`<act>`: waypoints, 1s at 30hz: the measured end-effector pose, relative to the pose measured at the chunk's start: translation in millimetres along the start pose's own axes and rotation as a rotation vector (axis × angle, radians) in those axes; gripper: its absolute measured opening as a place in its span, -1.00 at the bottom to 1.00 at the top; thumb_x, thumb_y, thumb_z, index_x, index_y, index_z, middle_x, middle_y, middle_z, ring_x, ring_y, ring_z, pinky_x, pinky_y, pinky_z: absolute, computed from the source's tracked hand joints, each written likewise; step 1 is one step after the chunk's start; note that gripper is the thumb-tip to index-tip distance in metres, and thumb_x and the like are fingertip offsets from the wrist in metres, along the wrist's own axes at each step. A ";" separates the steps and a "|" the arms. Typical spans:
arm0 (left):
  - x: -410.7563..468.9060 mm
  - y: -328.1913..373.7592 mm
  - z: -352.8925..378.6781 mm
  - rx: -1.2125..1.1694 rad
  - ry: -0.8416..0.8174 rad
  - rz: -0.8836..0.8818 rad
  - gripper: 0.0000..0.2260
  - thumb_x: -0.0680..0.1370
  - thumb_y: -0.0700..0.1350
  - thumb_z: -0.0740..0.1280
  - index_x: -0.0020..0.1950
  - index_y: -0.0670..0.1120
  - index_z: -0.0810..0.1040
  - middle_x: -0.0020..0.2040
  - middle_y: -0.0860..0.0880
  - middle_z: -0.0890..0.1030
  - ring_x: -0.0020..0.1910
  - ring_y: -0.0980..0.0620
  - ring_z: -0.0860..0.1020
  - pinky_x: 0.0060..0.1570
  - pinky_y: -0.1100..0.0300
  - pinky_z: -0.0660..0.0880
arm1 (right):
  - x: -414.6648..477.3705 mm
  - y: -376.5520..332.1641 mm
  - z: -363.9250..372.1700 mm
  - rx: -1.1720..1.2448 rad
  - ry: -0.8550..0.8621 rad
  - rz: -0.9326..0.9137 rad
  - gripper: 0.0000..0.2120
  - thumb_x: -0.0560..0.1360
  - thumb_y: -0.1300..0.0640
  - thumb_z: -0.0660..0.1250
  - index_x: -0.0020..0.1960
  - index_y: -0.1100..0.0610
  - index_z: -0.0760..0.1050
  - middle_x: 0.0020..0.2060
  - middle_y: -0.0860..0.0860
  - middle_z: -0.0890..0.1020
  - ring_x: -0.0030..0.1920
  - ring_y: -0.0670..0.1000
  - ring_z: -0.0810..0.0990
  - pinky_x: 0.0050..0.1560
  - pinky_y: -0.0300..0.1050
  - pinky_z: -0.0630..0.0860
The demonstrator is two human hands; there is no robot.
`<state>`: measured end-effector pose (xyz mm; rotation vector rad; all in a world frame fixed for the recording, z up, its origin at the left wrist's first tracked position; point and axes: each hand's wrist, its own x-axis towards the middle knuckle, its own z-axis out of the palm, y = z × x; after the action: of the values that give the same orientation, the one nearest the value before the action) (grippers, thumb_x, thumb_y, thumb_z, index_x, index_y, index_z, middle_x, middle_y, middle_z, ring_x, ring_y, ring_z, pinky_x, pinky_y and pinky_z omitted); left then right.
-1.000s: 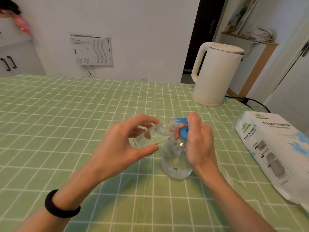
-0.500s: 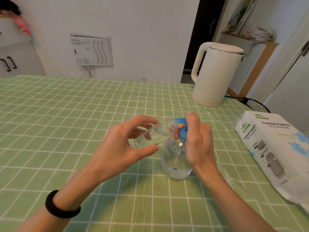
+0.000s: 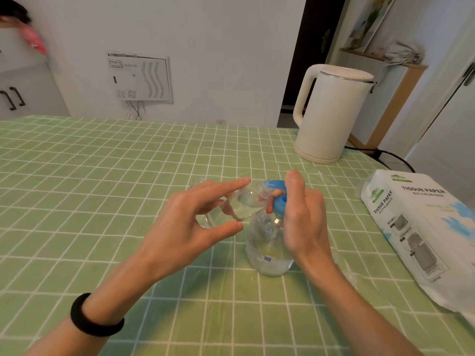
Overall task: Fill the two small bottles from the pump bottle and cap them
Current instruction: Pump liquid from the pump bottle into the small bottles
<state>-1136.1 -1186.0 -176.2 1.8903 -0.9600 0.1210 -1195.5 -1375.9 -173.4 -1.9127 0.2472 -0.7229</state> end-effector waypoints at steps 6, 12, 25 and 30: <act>-0.8 -0.8 -0.5 0.009 0.007 0.012 -0.41 0.47 0.03 0.57 0.47 0.29 0.52 0.21 0.17 0.70 0.14 0.08 0.71 0.24 0.09 0.63 | 2.7 -0.2 -0.5 -0.016 0.024 0.011 -0.33 0.46 -0.22 -0.02 -0.39 0.33 0.50 -0.41 0.25 0.65 -0.37 0.27 0.52 -0.33 0.16 0.47; -0.7 -1.0 1.0 -0.001 0.018 0.015 -0.40 0.46 -0.01 0.60 0.47 0.27 0.53 0.24 0.20 0.69 0.12 0.10 0.72 0.23 0.14 0.62 | -1.1 -0.5 -0.9 0.000 0.031 0.014 -0.35 0.56 -0.25 -0.02 -0.41 0.17 0.52 -0.45 0.19 0.61 -0.44 0.16 0.44 -0.36 0.04 0.39; 0.3 -1.8 -1.7 0.016 0.018 0.025 -0.41 0.46 -0.02 0.60 0.45 0.28 0.54 0.22 0.18 0.70 0.11 0.10 0.71 0.22 0.12 0.63 | 0.6 -6.5 -1.0 -0.024 0.024 0.018 -0.36 0.46 -0.21 -0.01 -0.38 0.33 0.45 -0.44 0.28 0.54 -0.43 0.18 0.36 -0.36 0.08 0.38; -0.3 -1.8 -0.3 0.010 0.016 0.020 -0.41 0.46 -0.03 0.60 0.44 0.30 0.54 0.23 0.20 0.69 0.13 0.10 0.71 0.23 0.10 0.63 | 0.1 -5.6 -0.3 -0.043 0.025 0.022 -0.32 0.45 -0.22 -0.03 -0.33 0.39 0.47 -0.35 0.36 0.60 -0.33 0.34 0.45 -0.30 0.22 0.45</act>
<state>-1135.0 -1185.2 -177.5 1.8860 -0.9693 0.1533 -1196.3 -1373.6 -168.3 -1.9400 0.3012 -0.7332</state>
